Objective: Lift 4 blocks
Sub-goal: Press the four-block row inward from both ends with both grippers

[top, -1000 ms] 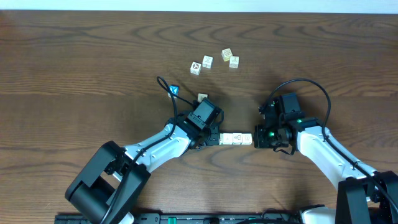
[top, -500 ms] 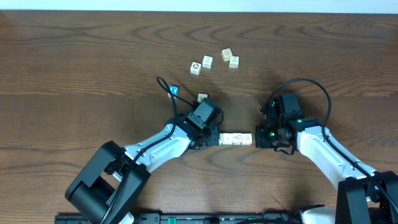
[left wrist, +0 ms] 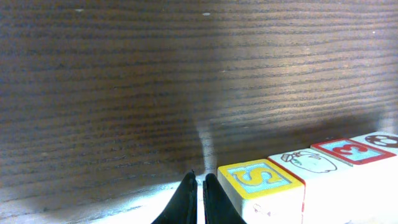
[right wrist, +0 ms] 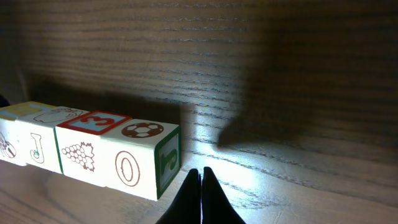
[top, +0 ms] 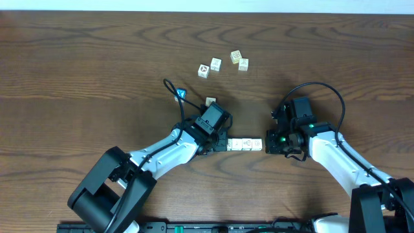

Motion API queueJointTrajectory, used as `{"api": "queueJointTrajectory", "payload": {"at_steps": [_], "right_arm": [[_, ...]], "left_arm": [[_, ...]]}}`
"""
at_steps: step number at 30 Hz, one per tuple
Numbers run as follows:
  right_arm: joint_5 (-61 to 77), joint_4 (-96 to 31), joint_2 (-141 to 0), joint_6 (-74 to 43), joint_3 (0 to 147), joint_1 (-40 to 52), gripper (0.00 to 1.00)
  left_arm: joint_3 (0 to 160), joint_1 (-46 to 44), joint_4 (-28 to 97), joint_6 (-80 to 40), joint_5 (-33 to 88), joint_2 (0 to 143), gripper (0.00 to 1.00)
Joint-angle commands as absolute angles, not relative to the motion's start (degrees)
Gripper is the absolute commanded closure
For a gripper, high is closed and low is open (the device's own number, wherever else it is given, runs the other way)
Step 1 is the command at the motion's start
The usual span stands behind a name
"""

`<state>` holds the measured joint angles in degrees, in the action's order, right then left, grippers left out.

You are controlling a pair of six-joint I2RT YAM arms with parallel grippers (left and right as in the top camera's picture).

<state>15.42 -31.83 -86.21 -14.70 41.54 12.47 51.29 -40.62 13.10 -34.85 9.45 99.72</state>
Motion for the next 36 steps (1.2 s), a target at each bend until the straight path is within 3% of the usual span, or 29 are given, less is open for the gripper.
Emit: {"api": "queueJointTrajectory", "payload": {"at_steps": [1,12,36], "right_arm": [[15.53,-31.68,-86.54,-15.88,41.41,12.86,0.99],[15.75,-31.62,-86.72,-16.25,41.39,12.86,0.99],[16.99,-27.64,-90.13,-15.11,41.08,16.73,0.99]], "left_arm": [[50.78,-40.69,13.37,-32.84,8.69,100.16,0.93],[50.78,-38.54,12.49,-31.11,14.85,100.16,0.93],[50.78,-38.52,13.54,-27.18,16.51,100.16,0.93]]}}
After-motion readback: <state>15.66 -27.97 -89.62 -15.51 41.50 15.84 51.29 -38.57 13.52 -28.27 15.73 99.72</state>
